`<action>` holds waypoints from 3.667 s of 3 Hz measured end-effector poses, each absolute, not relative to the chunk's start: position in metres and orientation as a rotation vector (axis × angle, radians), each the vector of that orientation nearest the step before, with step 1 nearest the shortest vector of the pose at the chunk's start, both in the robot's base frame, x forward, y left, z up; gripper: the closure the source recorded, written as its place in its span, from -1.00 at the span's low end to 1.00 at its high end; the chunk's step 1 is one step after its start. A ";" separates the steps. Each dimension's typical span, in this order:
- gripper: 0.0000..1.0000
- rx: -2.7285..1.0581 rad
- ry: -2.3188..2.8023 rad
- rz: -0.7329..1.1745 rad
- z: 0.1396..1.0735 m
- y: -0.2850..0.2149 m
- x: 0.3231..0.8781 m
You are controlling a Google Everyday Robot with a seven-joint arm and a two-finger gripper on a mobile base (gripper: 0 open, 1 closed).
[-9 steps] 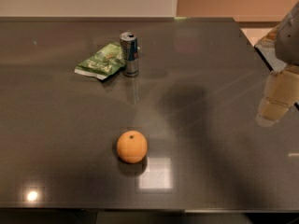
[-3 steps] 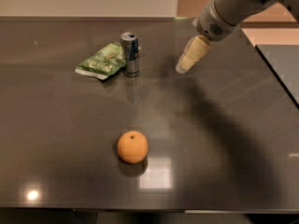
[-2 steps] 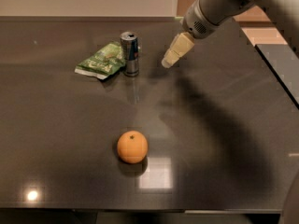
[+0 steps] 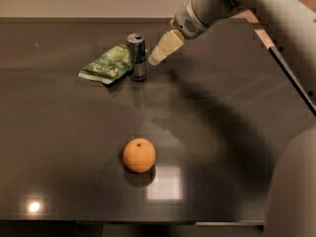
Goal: Move redbull can near orange
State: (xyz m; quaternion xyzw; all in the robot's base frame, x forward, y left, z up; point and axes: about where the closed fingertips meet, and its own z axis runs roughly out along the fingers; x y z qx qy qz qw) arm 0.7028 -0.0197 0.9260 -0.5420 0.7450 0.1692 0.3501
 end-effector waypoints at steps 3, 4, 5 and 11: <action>-1.00 -1.408 1.859 0.531 0.923 0.036 0.696; -1.00 -1.384 1.868 0.563 0.917 0.045 0.702; -0.70 -1.366 1.863 0.599 0.917 0.050 0.706; 1.00 -1.410 1.797 0.737 0.972 -0.051 0.590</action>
Offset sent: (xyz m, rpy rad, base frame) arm -0.0154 0.0620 0.0067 0.0821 -0.0335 0.0682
